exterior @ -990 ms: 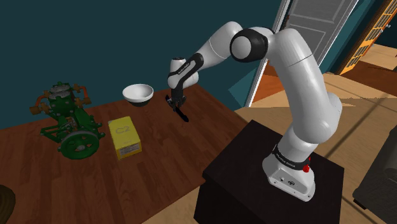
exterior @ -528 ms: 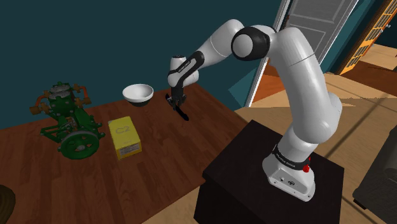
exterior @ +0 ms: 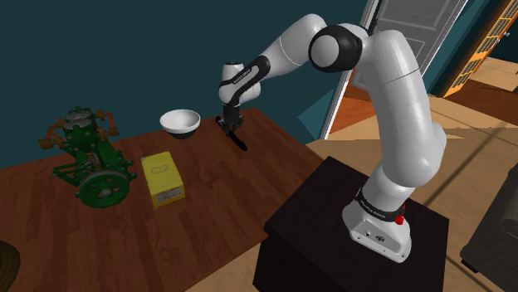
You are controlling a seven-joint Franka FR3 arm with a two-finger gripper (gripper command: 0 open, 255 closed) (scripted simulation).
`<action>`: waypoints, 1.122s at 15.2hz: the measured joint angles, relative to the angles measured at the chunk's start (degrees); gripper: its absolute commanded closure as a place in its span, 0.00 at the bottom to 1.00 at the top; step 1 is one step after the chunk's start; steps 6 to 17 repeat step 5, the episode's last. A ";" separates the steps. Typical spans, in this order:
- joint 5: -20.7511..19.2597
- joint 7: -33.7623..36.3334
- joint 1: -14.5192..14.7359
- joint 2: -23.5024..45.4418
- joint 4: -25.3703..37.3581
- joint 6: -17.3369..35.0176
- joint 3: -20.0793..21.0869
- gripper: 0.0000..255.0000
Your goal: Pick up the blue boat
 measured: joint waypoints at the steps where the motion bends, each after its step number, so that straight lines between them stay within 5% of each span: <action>1: 0.00 0.05 0.02 -0.55 -0.03 -0.52 0.00 1.00; 17: 0.01 0.17 0.06 -2.44 -0.24 -2.19 0.04 1.00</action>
